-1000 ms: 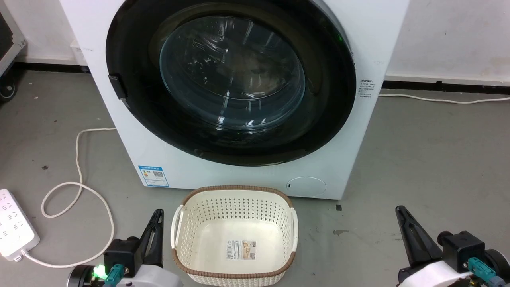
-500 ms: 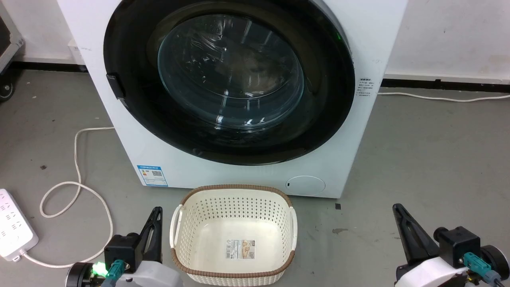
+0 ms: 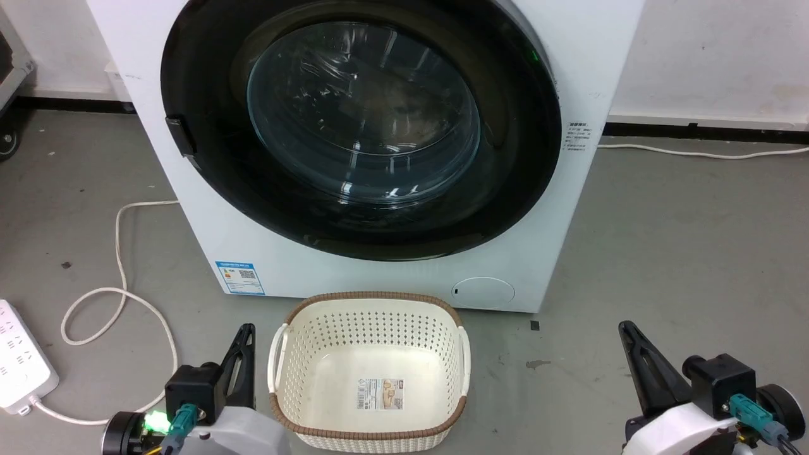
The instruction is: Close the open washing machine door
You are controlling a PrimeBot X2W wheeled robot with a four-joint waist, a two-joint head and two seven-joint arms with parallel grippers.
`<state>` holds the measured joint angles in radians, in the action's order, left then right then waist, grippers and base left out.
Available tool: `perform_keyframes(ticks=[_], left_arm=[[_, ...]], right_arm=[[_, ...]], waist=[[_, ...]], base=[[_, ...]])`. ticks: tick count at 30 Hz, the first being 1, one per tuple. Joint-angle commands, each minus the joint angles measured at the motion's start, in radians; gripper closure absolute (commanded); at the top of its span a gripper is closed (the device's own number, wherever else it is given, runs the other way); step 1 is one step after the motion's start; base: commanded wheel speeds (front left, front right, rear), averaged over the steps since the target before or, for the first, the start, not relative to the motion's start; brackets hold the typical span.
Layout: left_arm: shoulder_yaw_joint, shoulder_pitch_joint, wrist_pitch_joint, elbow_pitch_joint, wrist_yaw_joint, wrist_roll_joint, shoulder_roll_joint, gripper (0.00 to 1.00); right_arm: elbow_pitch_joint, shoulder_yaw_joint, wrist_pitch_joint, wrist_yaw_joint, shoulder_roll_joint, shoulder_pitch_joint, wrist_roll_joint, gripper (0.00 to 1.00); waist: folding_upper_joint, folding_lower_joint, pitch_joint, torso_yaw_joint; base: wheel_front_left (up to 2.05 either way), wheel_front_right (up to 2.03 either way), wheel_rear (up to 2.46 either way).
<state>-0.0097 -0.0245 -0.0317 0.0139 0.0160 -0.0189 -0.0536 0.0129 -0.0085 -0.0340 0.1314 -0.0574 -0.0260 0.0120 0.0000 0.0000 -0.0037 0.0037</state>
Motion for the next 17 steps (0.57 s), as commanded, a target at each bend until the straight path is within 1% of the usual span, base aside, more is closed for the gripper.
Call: perform_keyframes(ticks=[1, 17], left_arm=[[0.005, 0.016, 0.006, -0.005, -0.007, 0.009, 0.001, 1.0], [0.01, 0.024, 0.032, -0.014, -0.016, 0.019, 0.003, 1.0]], right_arm=[[-0.008, 0.002, 0.008, -0.001, 0.006, 0.017, -0.006, 1.0], [-0.013, 0.009, 0.034, -0.001, 0.007, 0.026, -0.012, 1.0]], waist=[[0.0, 0.0, 0.0, 0.0], [0.0, 0.0, 0.004, -0.004]], base=[[0.0, 0.0, 0.0], [0.0, 0.0, 0.0]])
